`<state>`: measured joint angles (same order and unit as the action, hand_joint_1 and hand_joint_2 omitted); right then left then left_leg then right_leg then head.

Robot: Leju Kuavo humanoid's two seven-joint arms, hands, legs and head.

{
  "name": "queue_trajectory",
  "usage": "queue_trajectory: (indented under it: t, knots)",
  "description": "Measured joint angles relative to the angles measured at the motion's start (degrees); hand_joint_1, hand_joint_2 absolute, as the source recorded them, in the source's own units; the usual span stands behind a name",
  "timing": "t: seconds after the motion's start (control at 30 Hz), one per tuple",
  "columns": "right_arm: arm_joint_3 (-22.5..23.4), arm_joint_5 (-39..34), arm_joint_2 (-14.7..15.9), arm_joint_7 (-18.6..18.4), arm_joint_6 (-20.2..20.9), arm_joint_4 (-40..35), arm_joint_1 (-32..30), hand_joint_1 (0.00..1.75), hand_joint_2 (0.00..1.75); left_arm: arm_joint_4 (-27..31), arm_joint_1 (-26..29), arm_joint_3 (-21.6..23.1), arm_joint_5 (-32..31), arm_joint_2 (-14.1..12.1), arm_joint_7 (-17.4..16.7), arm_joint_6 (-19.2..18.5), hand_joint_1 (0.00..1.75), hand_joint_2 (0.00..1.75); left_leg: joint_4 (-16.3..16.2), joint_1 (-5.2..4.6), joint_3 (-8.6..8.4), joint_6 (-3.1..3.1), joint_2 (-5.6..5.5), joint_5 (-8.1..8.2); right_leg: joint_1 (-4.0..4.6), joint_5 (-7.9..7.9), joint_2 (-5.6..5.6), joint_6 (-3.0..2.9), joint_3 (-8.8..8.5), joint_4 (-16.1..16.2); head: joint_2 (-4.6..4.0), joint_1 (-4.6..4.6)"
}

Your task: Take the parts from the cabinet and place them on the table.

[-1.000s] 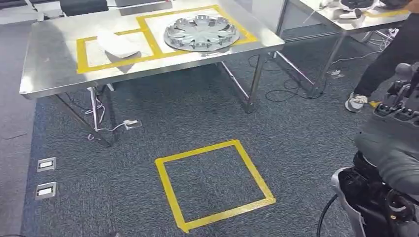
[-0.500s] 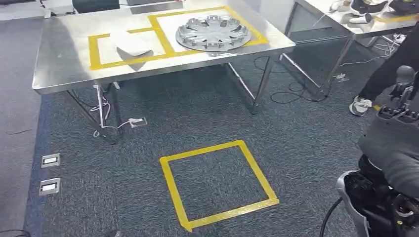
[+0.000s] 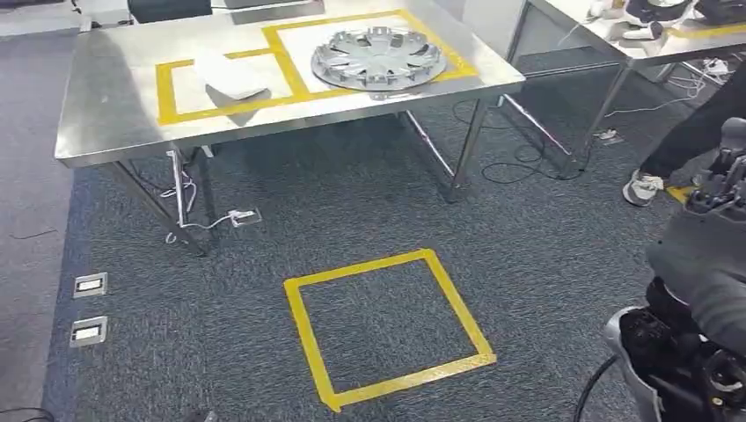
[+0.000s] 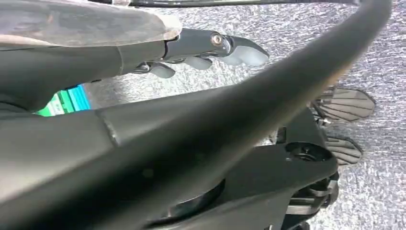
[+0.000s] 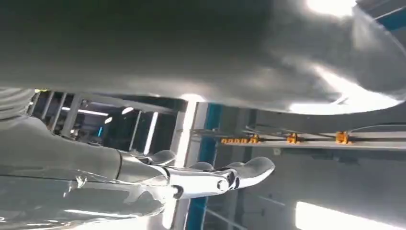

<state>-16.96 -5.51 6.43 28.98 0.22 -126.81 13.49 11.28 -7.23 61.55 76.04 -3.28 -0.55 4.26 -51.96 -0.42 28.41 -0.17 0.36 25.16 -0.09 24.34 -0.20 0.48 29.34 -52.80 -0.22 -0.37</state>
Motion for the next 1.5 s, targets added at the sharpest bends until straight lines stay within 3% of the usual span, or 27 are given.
queue_trajectory:
  t: [0.53,0.83,1.0,1.13,1.17,1.2,1.27,1.3,1.33,1.37,1.4,1.47,1.5]
  knots:
    - [1.4,-0.5,2.5,-3.0,-1.5,-2.6,-1.3,0.0,0.0,0.0,0.1,0.0,0.2,0.1,1.1,0.2,0.0,0.0,0.0,0.09,-0.01,-0.01,0.0,-0.01,0.08,0.0,0.01,-0.01,-0.02,0.0,0.0,-0.02]
    - [3.8,-8.8,4.1,-4.6,-2.4,-0.5,-3.7,0.0,0.0,0.0,0.1,0.0,1.1,0.5,0.2,0.7,0.0,0.0,0.0,0.08,0.01,-0.01,-0.01,-0.01,0.07,0.0,0.0,-0.01,-0.02,0.0,0.0,-0.05]
    - [5.0,-10.7,5.2,-4.5,-2.4,1.5,-5.9,0.0,0.0,0.0,0.1,0.0,1.2,0.5,0.1,0.7,0.0,0.0,-0.4,-0.25,0.16,0.32,-0.01,0.24,-0.04,-0.01,-0.02,0.17,-0.04,0.0,0.0,-0.18]
    - [5.6,-11.1,5.4,-4.4,-2.4,2.9,-6.2,0.0,0.0,0.0,0.1,0.0,1.3,0.5,0.4,0.7,0.0,0.0,-0.1,-0.29,0.26,0.8,0.0,0.1,-0.09,-0.2,-0.03,0.65,-0.06,0.3,0.0,-0.31]
    - [5.7,-11.1,5.5,-4.4,-2.4,3.0,-6.3,0.0,0.0,0.0,0.1,0.0,1.3,0.6,0.5,0.7,0.0,0.0,0.8,0.55,-0.29,1.15,0.13,-0.43,0.09,0.24,0.0,0.87,0.28,-0.1,0.0,-0.37]
    - [5.8,-11.2,5.5,-4.2,-2.4,3.3,-6.4,0.0,0.0,0.0,0.1,0.0,1.4,0.6,0.5,0.7,0.0,0.0,1.2,0.47,-0.58,1.22,0.13,-0.49,-0.04,1.26,0.08,1.1,0.97,-1.6,0.0,-0.24]
    - [6.2,-11.3,5.7,-4.1,-2.3,4.1,-6.5,0.0,0.0,0.0,0.1,0.0,1.4,0.6,0.5,0.7,0.0,0.0,1.1,0.55,-0.66,1.47,0.19,-0.46,-0.46,5.92,0.13,1.63,5.4,-11.3,0.0,0.85]
    - [6.3,-11.3,5.8,-4.1,-2.3,4.3,-6.7,0.0,0.0,0.0,0.2,0.0,1.4,0.6,0.5,0.7,0.0,0.0,1.1,0.55,-0.66,1.46,0.2,-0.41,-0.63,7.7,0.12,1.88,7.9,-16.3,0.0,0.94]
    - [6.3,-11.3,5.8,-4.2,-2.4,4.8,-6.8,0.0,0.0,0.0,0.2,0.0,1.4,0.6,0.5,0.7,0.0,0.0,1.1,0.58,-0.68,1.36,0.19,-0.33,-0.85,8.49,0.12,2.1,9.78,-19.8,0.0,1.04]
    - [6.5,-10.9,5.8,-4.7,-3.0,5.2,-6.8,0.0,0.0,0.0,0.2,0.0,1.4,0.6,0.6,0.6,0.0,0.0,1.0,0.67,-0.84,1.16,0.16,-0.19,-1.18,7.57,0.1,2.32,10.17,-20.0,0.0,1.35]
    - [6.6,-10.2,5.8,-5.8,-3.9,5.7,-6.7,0.0,0.0,0.0,0.2,0.0,1.4,0.7,0.7,0.6,0.0,0.0,1.0,0.84,-1.06,0.87,0.13,0.02,-1.49,5.5,0.08,2.51,9.08,-17.4,0.0,1.42]
    - [7.0,-9.0,5.8,-7.7,-6.0,7.3,-6.6,0.0,0.0,0.0,0.2,0.0,1.4,0.7,1.1,0.5,0.0,0.0,0.3,1.44,-1.61,-0.04,0.03,0.87,-2.1,-0.51,-0.05,3.29,4.04,-6.7,0.0,1.51]
    - [7.2,-8.4,5.9,-8.4,-7.4,9.1,-6.5,0.0,0.0,0.0,0.2,0.0,1.2,0.5,1.1,0.5,0.0,0.0,-0.1,1.32,-1.47,-0.66,-0.02,1.4,-2.3,-0.59,0.02,3.92,2.34,-3.2,0.0,1.94]
